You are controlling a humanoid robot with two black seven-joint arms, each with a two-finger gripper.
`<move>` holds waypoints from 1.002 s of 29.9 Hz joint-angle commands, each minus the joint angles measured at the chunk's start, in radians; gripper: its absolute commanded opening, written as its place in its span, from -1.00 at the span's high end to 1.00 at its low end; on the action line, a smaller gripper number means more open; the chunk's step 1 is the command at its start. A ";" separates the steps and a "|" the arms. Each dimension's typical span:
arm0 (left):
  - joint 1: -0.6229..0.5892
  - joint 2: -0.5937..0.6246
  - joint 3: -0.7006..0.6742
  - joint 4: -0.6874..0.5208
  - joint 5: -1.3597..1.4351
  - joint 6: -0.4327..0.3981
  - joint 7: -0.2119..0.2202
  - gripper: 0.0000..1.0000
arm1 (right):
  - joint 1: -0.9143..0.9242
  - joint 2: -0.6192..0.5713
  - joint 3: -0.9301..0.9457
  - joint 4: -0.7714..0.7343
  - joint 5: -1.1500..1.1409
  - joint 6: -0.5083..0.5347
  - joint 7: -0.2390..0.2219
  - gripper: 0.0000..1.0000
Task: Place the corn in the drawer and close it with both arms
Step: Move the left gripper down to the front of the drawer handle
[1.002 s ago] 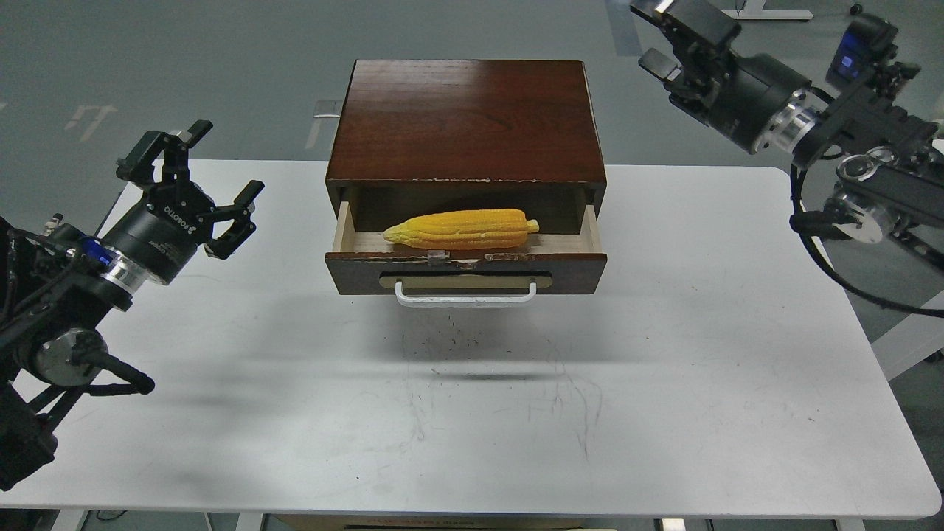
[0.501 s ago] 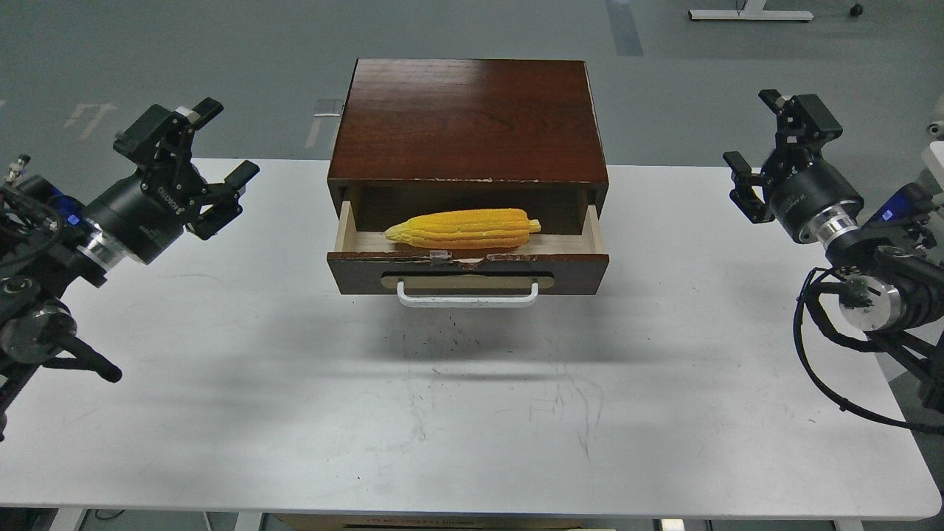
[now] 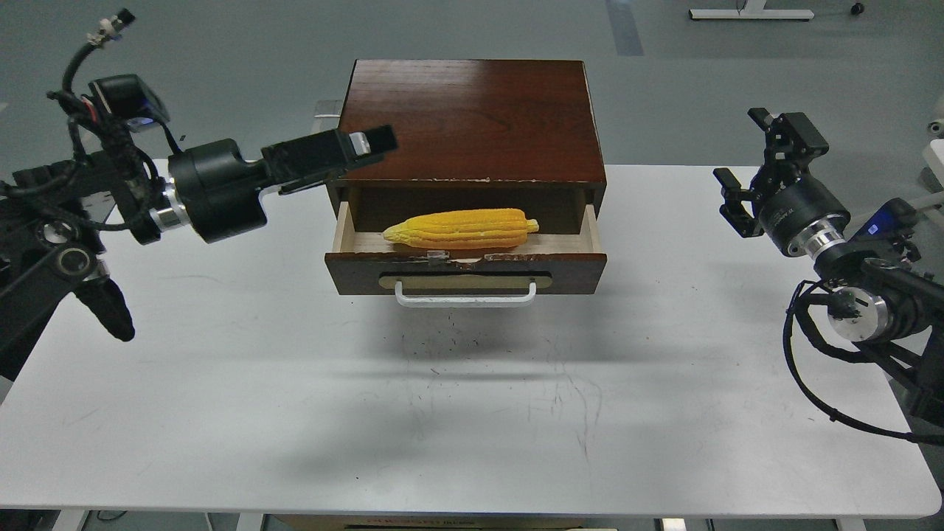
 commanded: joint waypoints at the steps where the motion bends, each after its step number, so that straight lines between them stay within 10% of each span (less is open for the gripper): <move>1: 0.000 -0.058 0.012 -0.027 0.129 0.000 0.000 1.00 | -0.003 0.000 0.003 -0.003 0.000 0.001 0.000 -0.96; 30: 0.009 -0.169 0.247 -0.076 0.305 0.000 0.069 1.00 | 0.014 0.006 0.018 -0.017 0.000 0.001 0.000 -0.96</move>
